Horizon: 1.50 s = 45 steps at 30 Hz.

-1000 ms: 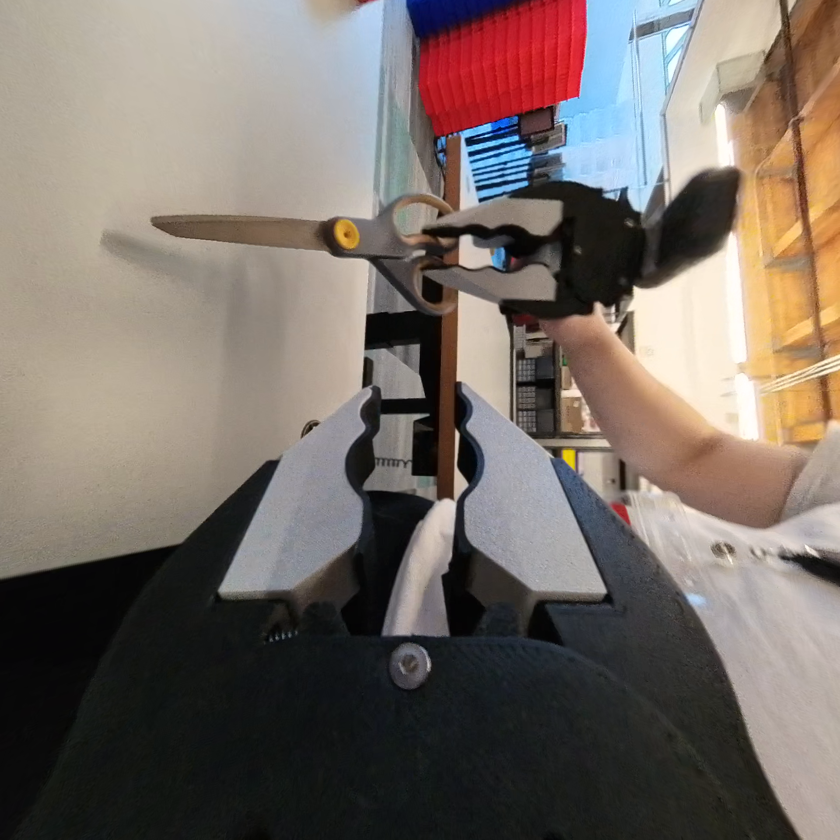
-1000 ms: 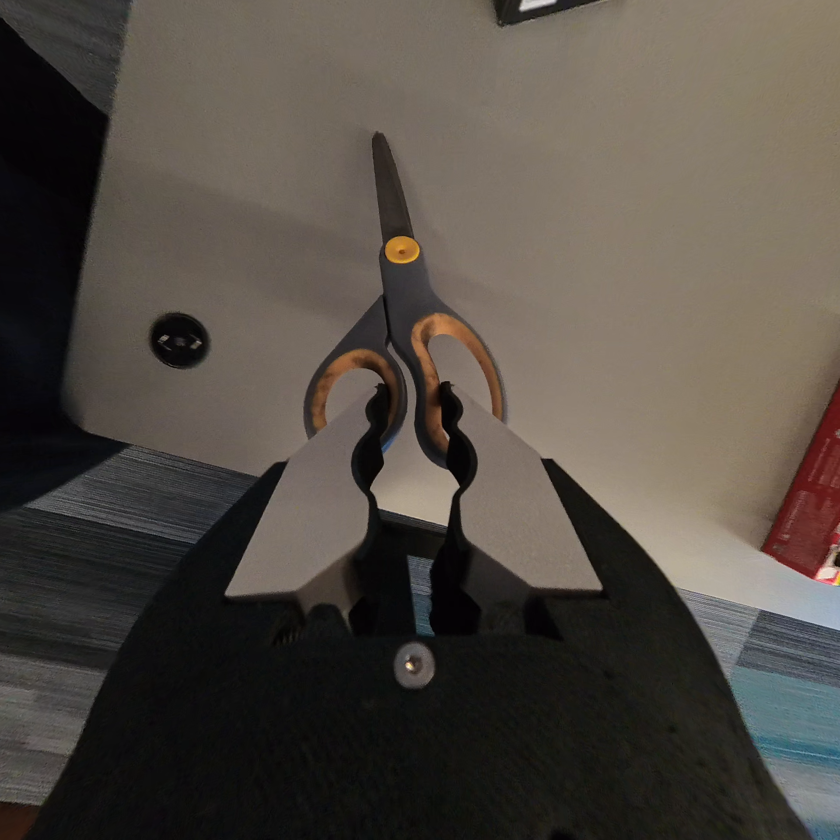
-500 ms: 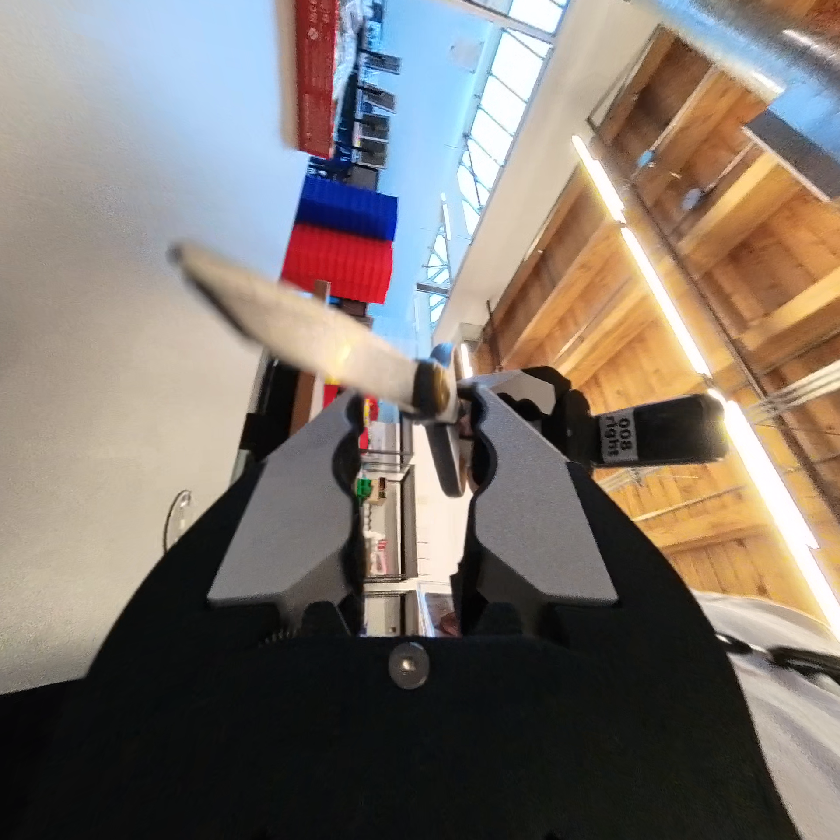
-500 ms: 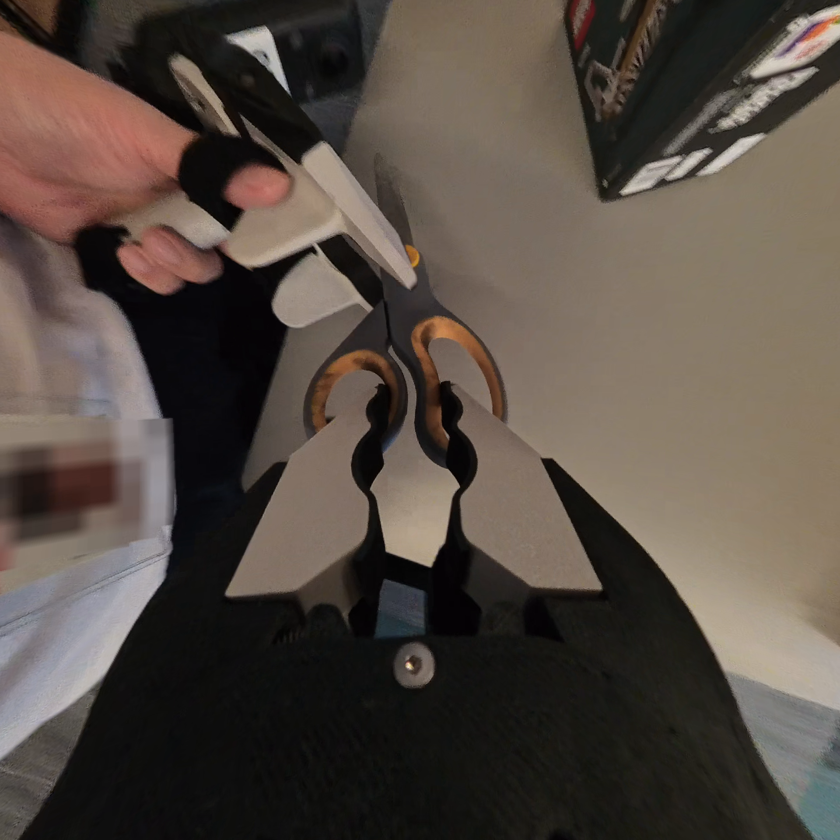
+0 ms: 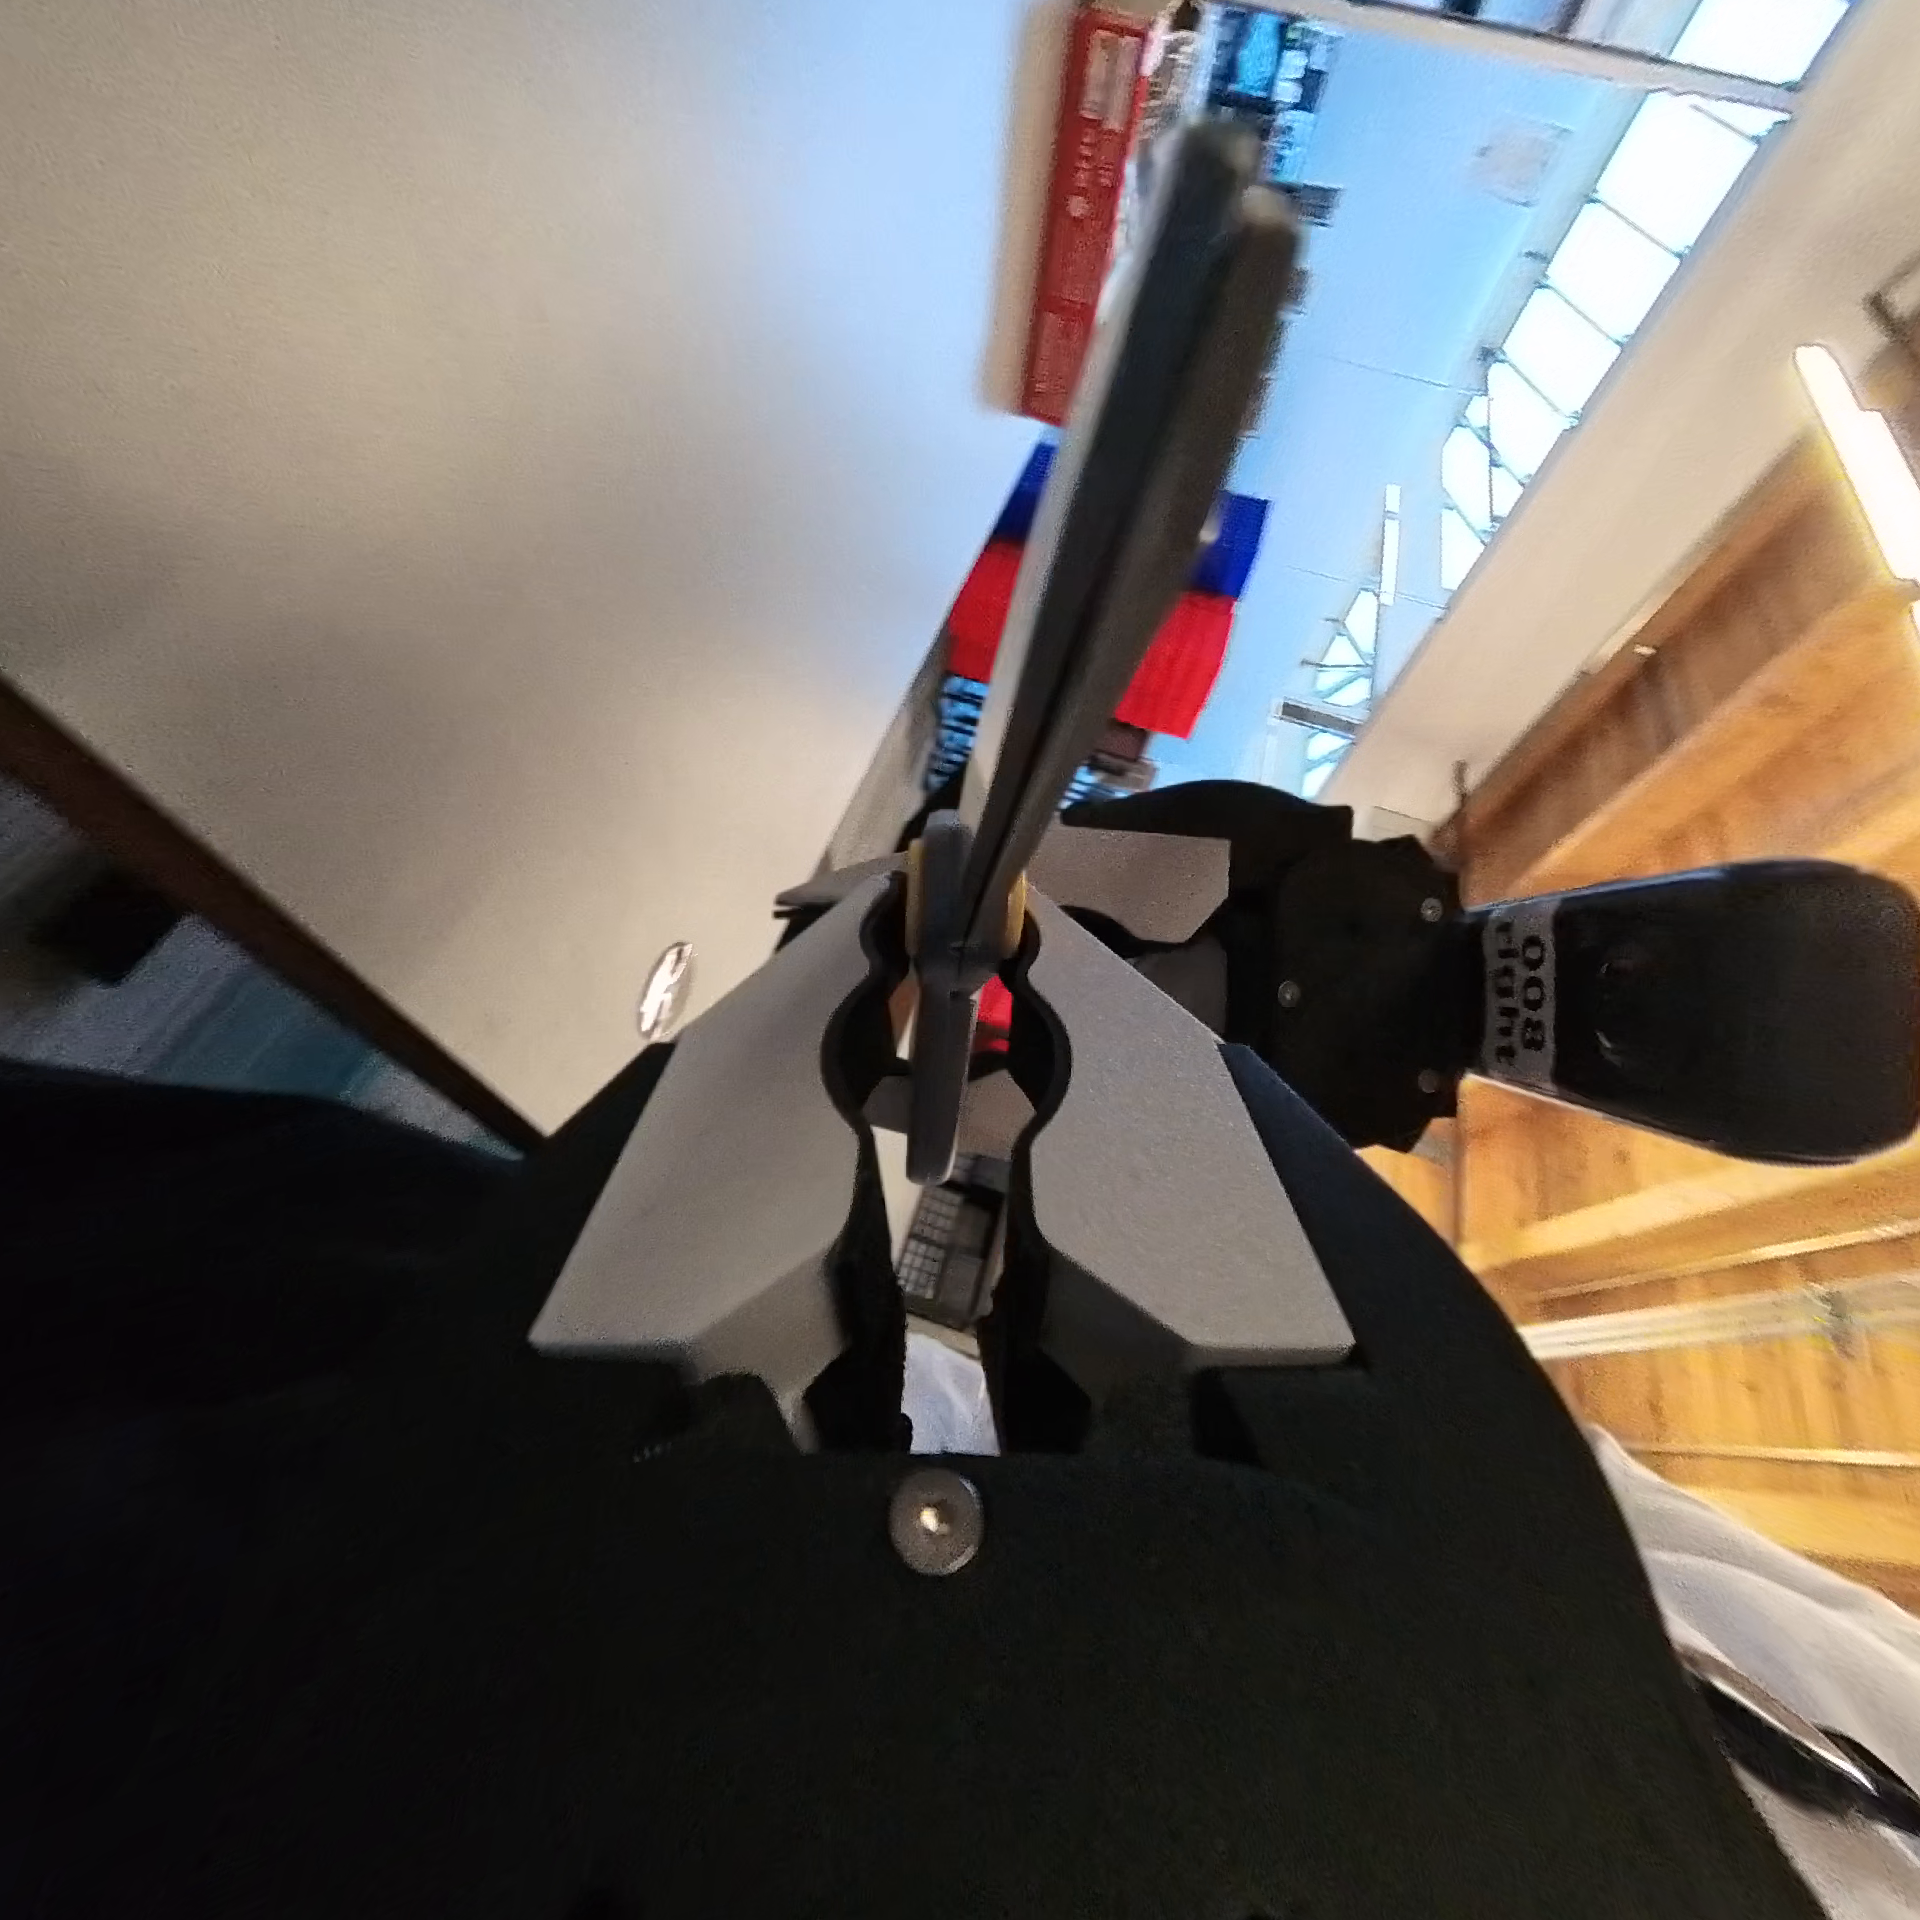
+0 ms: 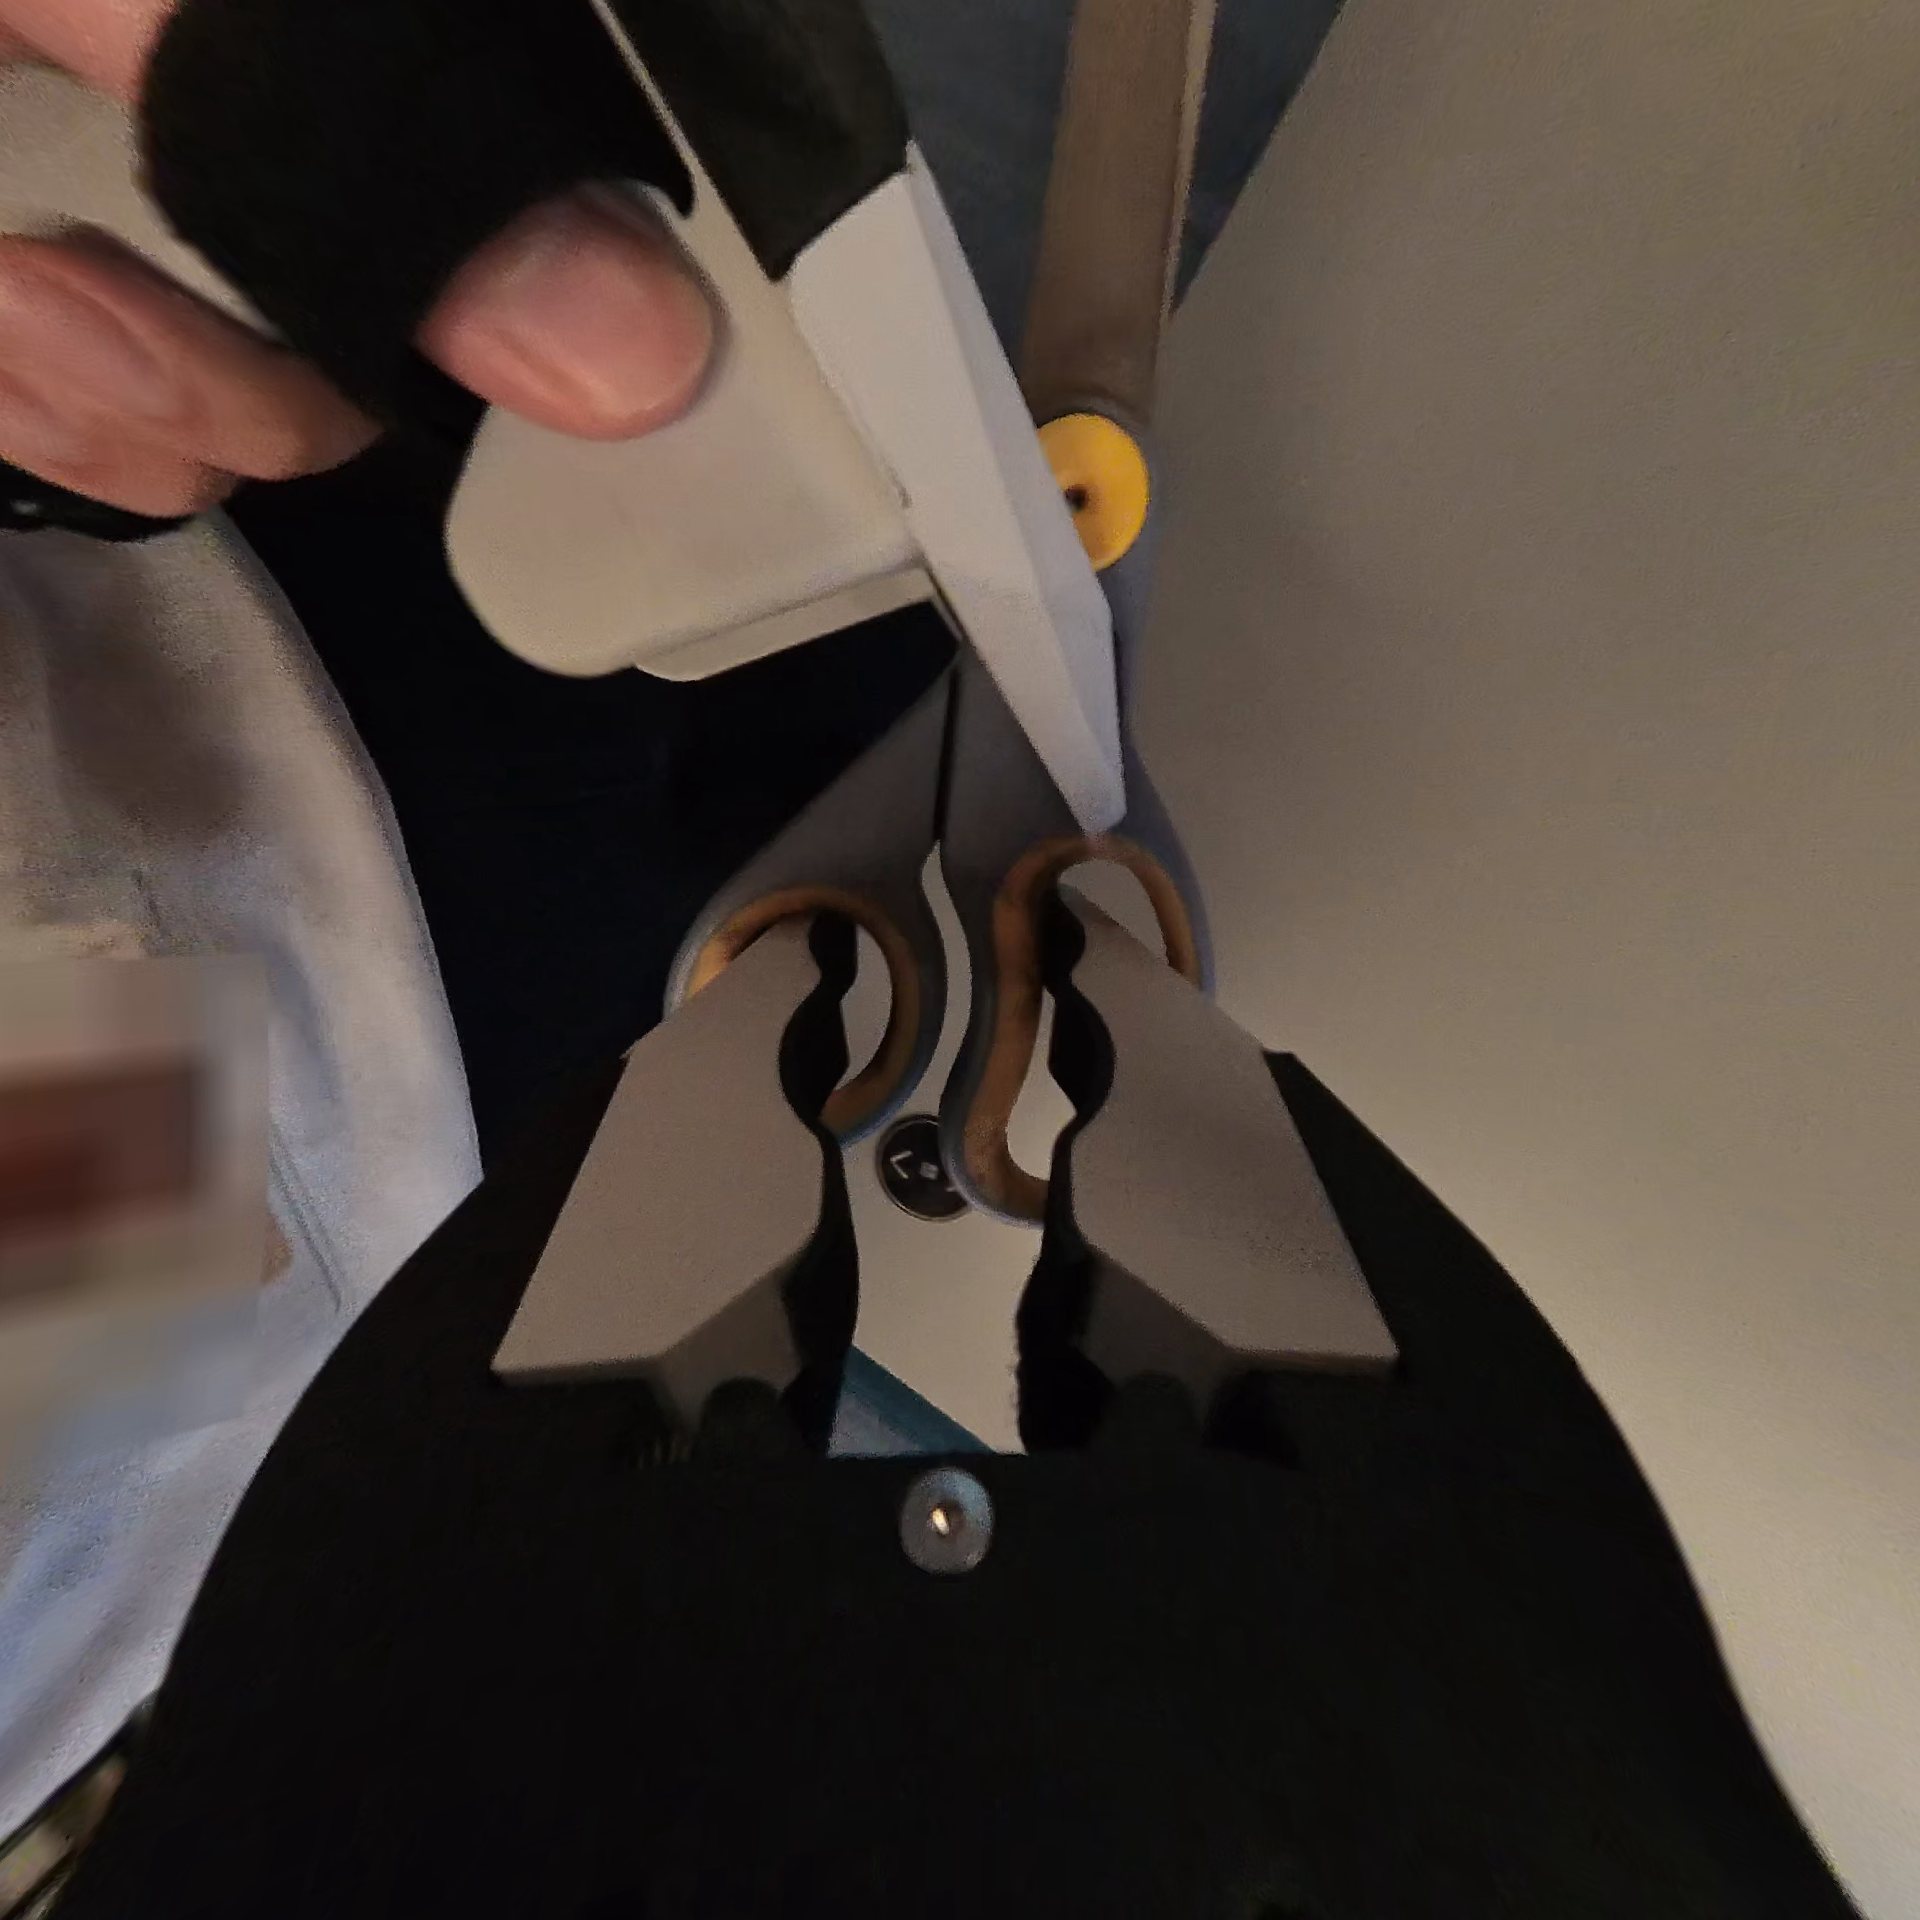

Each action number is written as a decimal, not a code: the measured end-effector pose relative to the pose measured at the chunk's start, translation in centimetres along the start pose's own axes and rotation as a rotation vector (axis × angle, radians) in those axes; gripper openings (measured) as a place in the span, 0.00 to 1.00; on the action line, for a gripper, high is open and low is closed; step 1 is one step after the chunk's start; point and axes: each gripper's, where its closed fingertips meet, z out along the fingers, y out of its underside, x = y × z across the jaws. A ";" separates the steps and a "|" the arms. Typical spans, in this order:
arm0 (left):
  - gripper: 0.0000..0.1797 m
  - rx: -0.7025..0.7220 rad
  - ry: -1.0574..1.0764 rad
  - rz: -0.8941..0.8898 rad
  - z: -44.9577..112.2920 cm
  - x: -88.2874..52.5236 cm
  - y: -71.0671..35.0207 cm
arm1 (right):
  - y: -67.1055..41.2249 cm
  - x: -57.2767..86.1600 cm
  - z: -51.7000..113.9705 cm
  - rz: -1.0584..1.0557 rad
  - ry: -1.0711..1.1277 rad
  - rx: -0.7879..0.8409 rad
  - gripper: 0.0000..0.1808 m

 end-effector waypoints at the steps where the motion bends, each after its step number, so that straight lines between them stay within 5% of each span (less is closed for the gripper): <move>1: 0.08 0.000 -0.036 0.009 -0.4 -0.3 0.0 | -0.1 -0.4 0.7 0.009 -0.027 -0.028 0.17; 18: 0.09 -0.131 -0.220 0.109 -1.7 -0.4 1.5 | -1.0 -3.2 1.9 0.133 -0.127 0.044 0.13; 25: 0.24 -0.251 -0.008 0.207 -2.4 5.1 2.9 | -0.8 -5.7 -1.9 0.286 -0.306 0.336 0.14; 29: 0.25 -0.213 0.097 0.300 -5.2 8.0 2.7 | 1.6 -6.5 -5.6 0.347 -0.423 0.456 0.11; 36: 0.24 0.001 -0.063 0.534 -7.7 5.4 -4.2 | 1.3 -4.6 -13.3 0.433 -0.556 0.696 0.12; 45: 0.27 0.098 -0.035 0.617 -7.6 8.6 -9.9 | -4.8 -3.3 -21.1 0.315 -0.769 0.711 0.14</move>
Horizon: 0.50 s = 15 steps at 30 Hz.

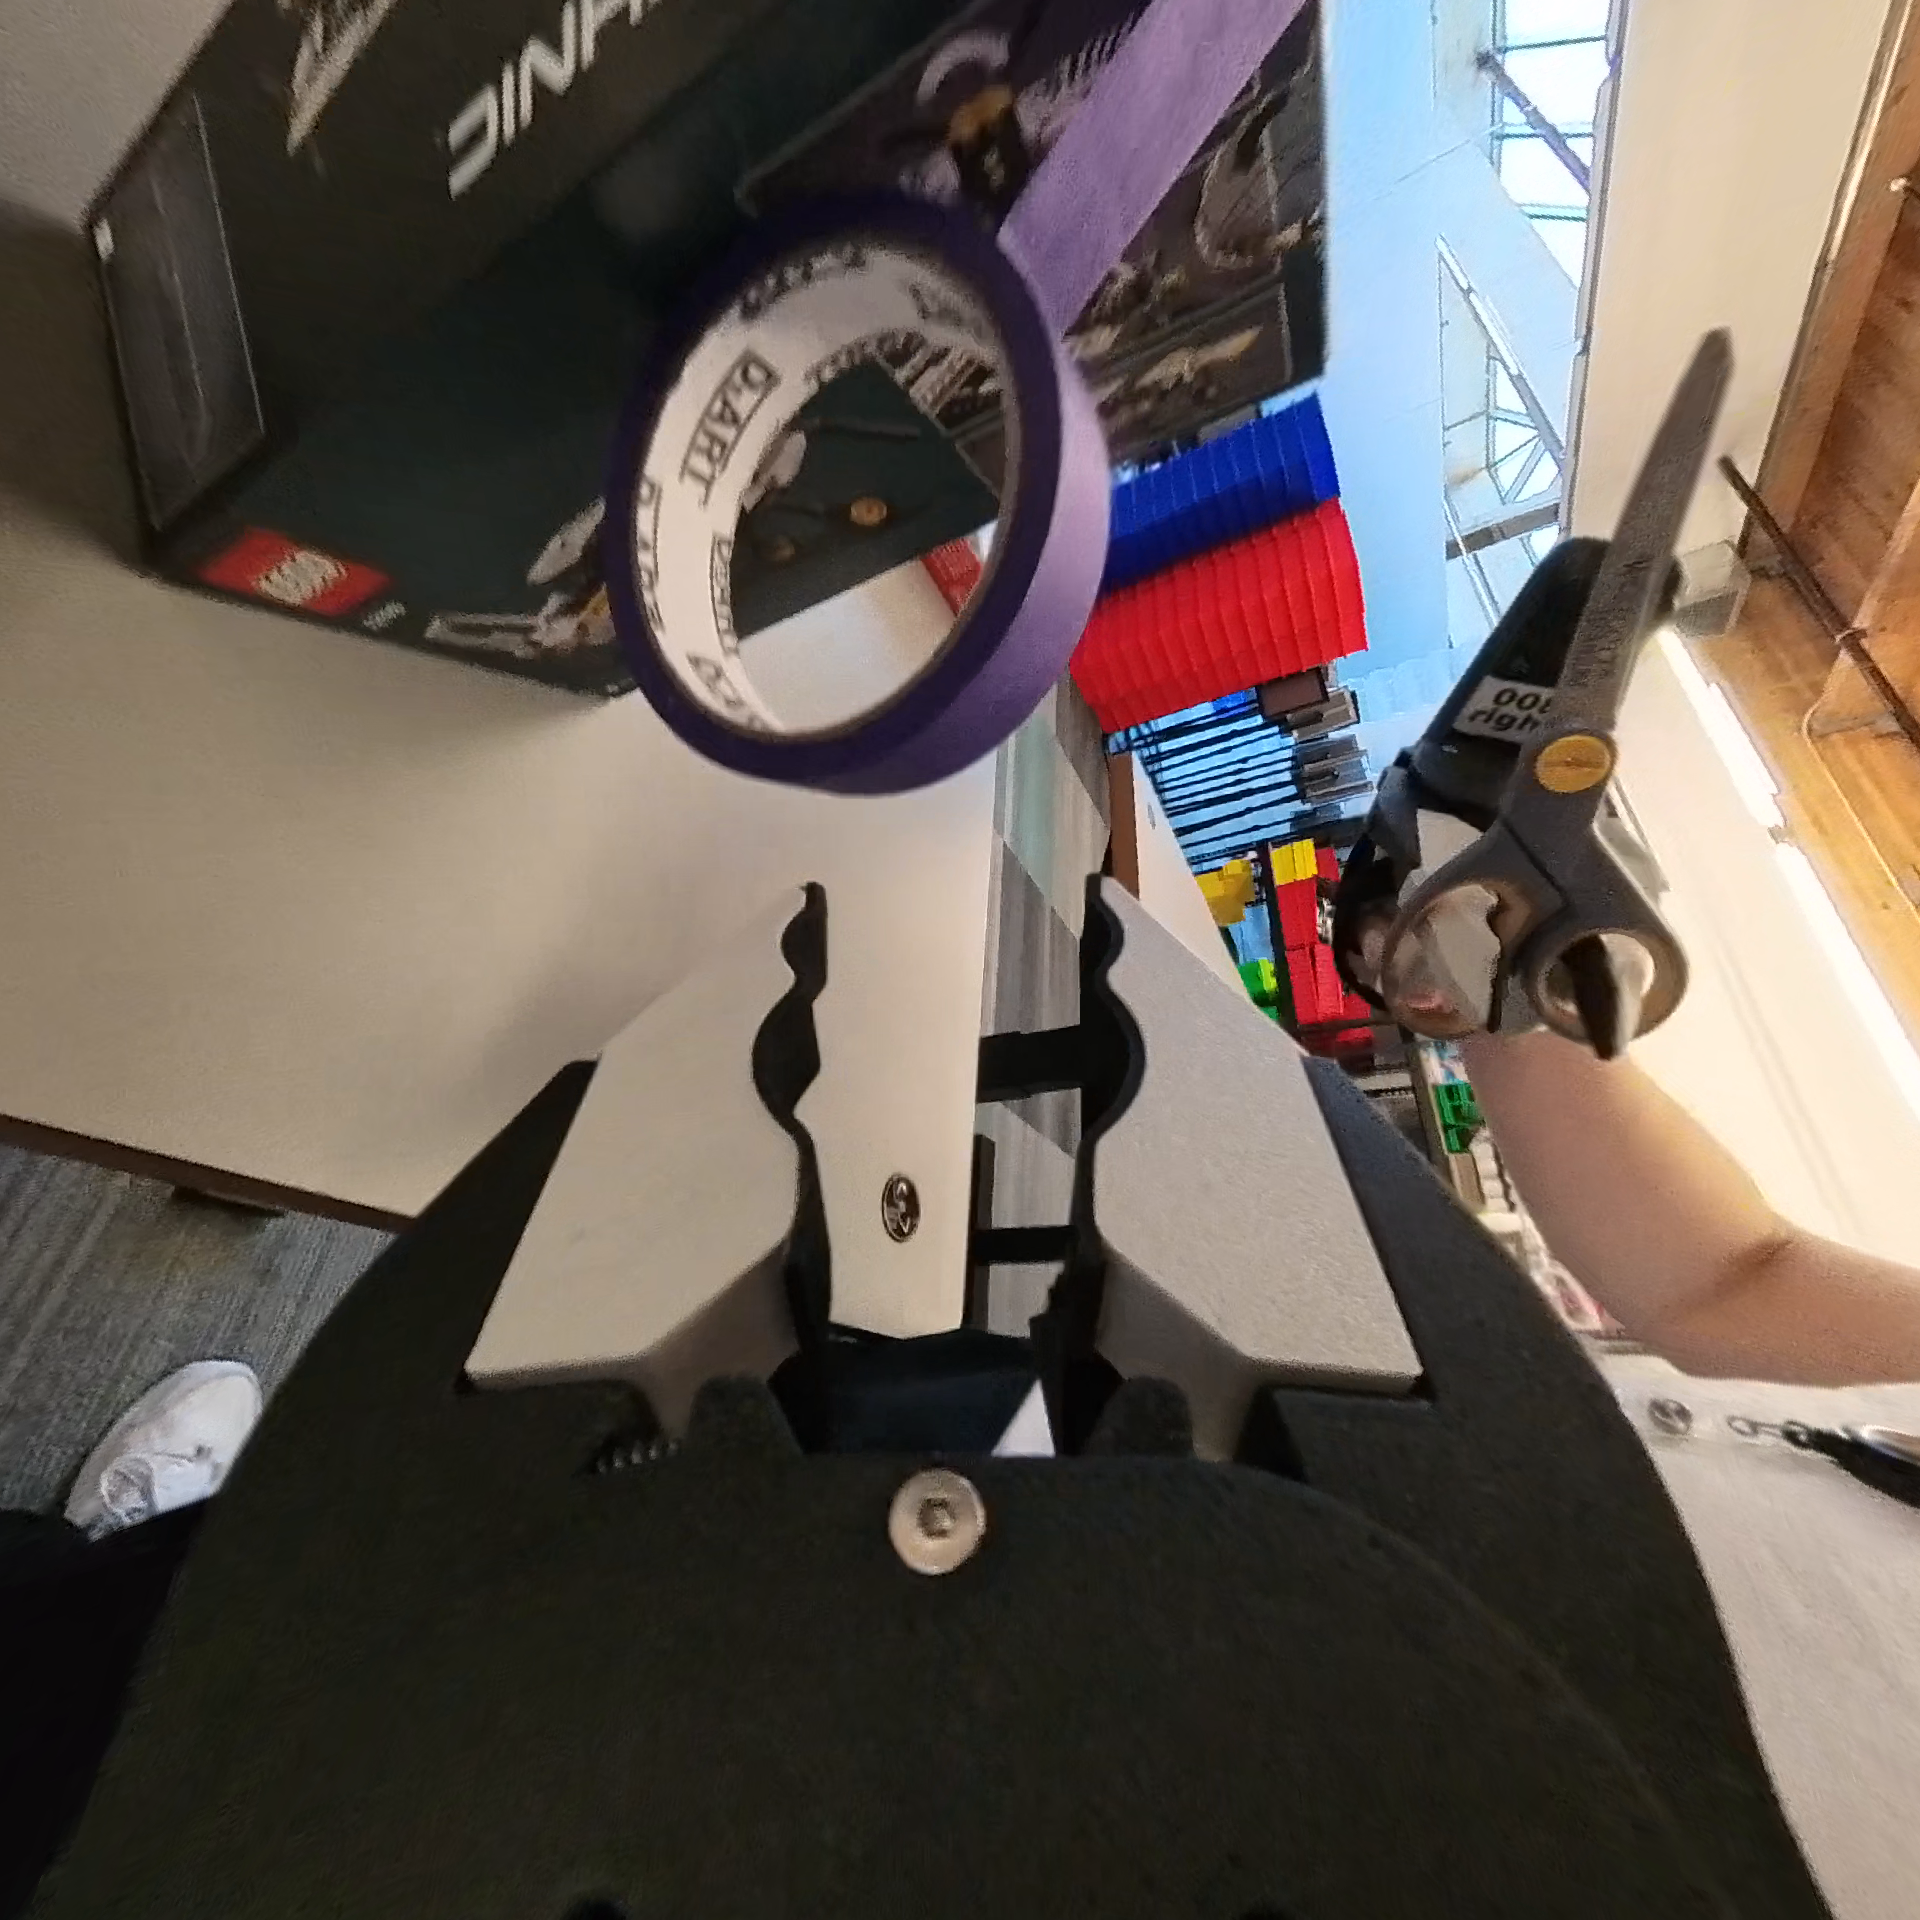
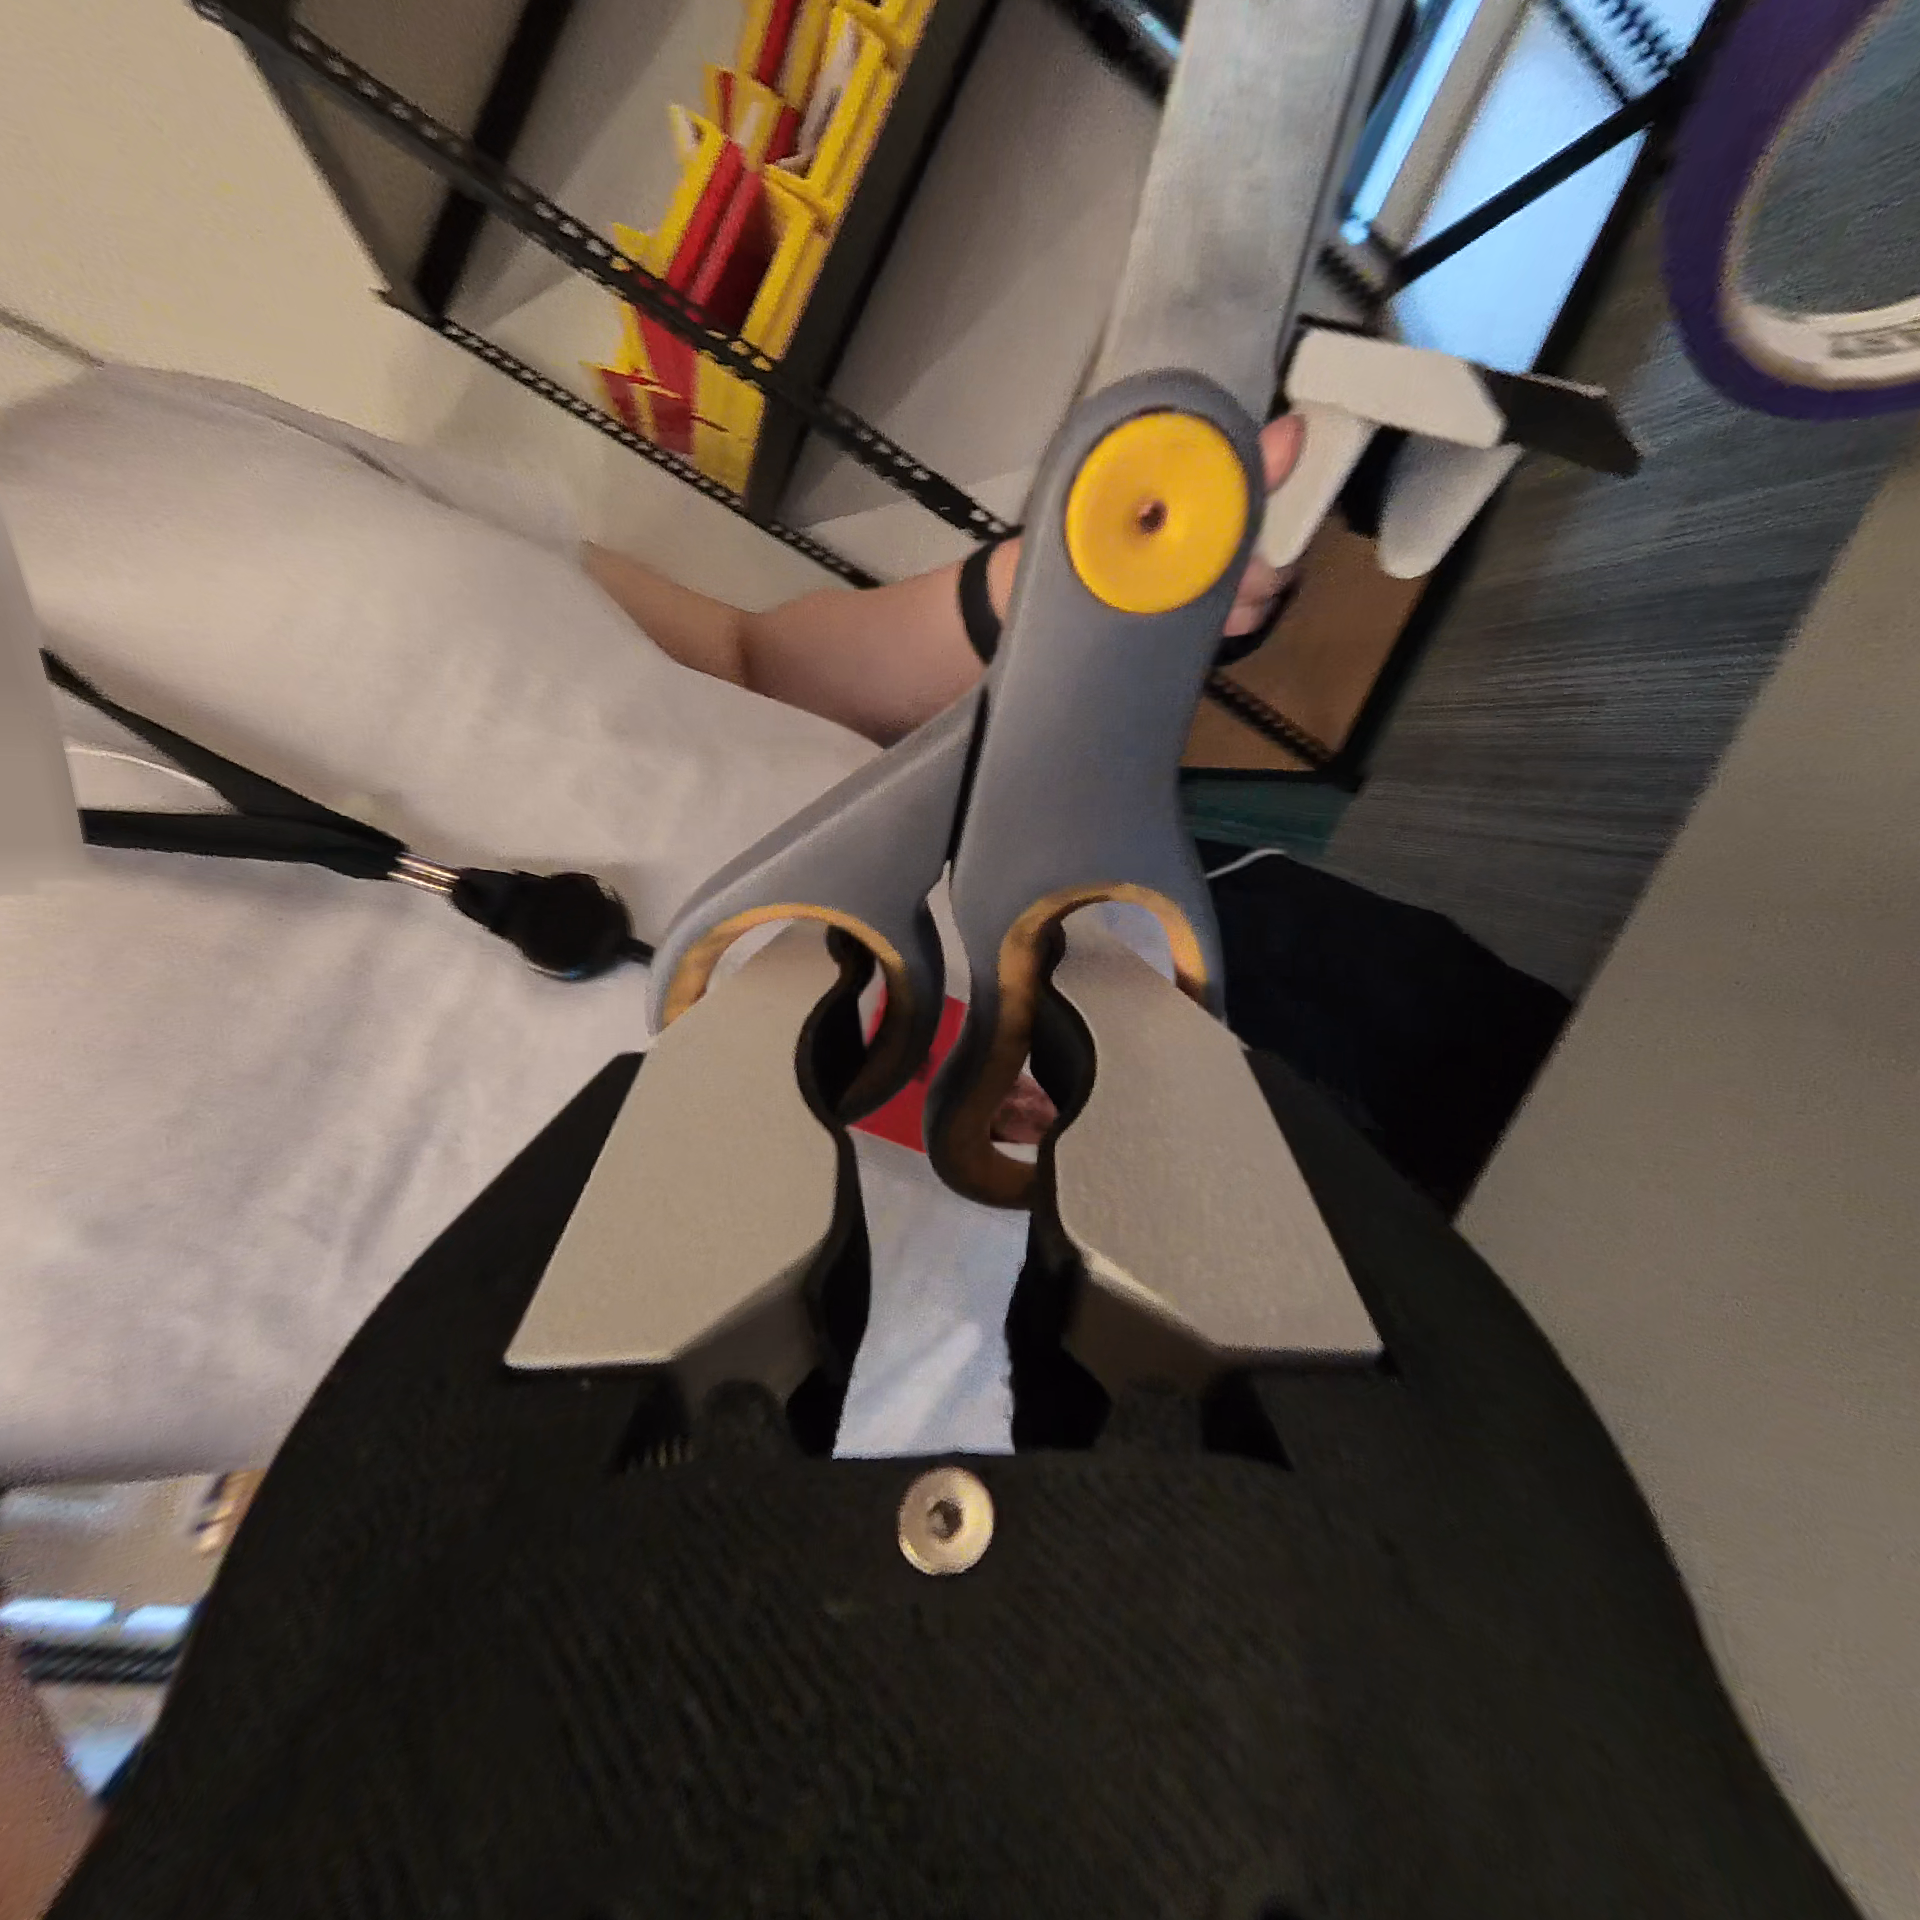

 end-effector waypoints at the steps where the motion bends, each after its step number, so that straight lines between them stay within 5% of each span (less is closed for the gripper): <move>1: 0.27 0.016 0.001 0.008 -0.2 0.1 -0.5 | -0.5 -0.4 0.1 0.017 -0.025 -0.012 0.16; 7: 0.30 0.095 0.011 0.022 -1.6 1.1 -2.1 | -3.5 -3.3 0.7 0.059 -0.221 -0.006 0.18; 15: 0.31 0.127 0.041 0.017 -2.5 3.3 -1.8 | -4.0 -1.7 0.9 0.080 -0.167 -0.137 0.19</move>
